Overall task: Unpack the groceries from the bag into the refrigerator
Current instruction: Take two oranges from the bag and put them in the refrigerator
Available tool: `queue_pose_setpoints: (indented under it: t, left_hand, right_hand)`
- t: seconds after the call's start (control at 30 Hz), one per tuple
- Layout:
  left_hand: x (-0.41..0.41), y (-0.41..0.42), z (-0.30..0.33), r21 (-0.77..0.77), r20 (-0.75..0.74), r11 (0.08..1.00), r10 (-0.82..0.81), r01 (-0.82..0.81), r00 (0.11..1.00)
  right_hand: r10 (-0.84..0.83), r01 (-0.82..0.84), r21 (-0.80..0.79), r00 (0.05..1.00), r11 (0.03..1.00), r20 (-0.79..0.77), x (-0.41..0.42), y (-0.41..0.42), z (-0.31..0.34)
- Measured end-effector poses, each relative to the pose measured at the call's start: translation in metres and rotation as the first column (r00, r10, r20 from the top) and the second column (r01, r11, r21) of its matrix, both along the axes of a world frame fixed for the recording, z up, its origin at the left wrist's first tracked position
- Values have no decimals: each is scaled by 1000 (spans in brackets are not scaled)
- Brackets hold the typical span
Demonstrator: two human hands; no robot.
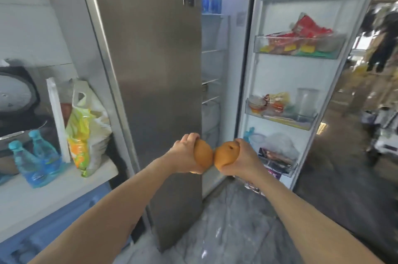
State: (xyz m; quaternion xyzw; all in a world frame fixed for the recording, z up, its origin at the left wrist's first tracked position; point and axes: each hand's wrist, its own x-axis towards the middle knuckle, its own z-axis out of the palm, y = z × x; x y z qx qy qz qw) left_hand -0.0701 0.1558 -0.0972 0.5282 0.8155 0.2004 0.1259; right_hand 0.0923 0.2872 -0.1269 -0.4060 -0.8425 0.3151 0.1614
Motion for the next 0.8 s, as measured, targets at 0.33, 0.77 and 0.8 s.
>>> queue_pose_setpoints:
  t: [0.33, 0.77, 0.8]
  left_hand:
    - [-46, 189, 36, 37, -37, 989, -139, 140, 990]
    - [-93, 393, 44, 80, 4, 997, -11, 11, 1000]
    - [-98, 406, 46, 86, 11, 996, 18, -19, 1000]
  right_hand:
    - [-125, 131, 59, 988, 990, -95, -19, 167, 34]
    - [-23, 34, 125, 996, 992, -83, -79, 383, 57]
    - [-10, 21, 142, 997, 990, -74, -88, 400, 59]
